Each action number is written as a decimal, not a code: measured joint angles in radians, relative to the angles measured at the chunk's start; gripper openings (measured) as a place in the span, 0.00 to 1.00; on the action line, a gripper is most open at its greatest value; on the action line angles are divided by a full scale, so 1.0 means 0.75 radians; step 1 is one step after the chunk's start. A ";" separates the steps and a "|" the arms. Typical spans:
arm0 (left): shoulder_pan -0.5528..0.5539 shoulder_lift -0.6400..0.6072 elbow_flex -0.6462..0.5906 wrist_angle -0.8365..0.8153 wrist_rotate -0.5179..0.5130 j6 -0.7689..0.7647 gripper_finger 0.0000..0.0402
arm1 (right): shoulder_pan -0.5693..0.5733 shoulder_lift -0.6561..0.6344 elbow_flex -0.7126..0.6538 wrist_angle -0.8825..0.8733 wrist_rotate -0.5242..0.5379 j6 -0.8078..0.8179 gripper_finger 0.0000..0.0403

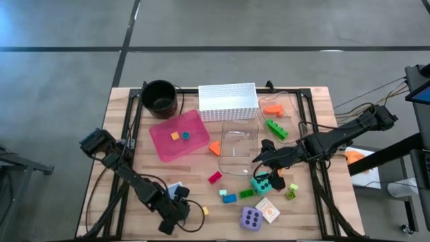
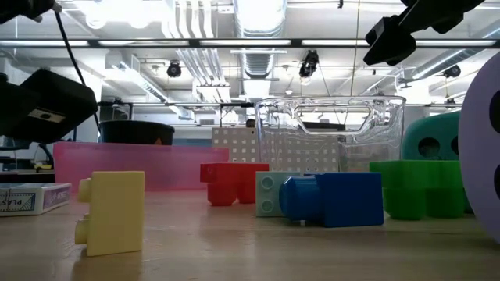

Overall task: Pick & Place Toys
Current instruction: Put the small blue game piece into the red bin, then put the yellow game piece into the red bin, then put the light blue game piece into the red bin

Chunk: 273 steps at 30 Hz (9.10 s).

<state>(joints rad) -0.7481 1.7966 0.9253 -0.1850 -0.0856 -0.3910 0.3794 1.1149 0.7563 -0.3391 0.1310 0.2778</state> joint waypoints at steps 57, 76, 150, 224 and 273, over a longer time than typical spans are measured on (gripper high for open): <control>1.411 -0.575 -0.392 -0.054 -0.070 0.351 0.39 | -0.001 0.001 -0.010 0.004 0.001 -0.001 0.76; 1.483 -0.578 -0.377 0.008 -0.109 0.372 0.64 | -0.001 0.001 -0.010 0.004 0.001 -0.001 0.76; 0.301 0.227 0.332 -0.069 0.204 0.591 0.26 | 0.000 0.001 -0.034 0.023 0.000 -0.001 0.76; 1.419 -0.371 -0.302 0.029 -0.069 0.324 0.29 | -0.009 0.000 -0.162 0.263 0.175 0.003 0.76; 0.473 -0.024 -0.087 0.815 -0.330 0.294 0.57 | -0.009 0.000 -0.169 0.264 0.178 -0.001 0.76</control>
<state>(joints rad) -0.3936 1.7783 0.8598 0.4263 -0.3328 -0.1704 0.3729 1.1149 0.6299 -0.1412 0.2647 0.2771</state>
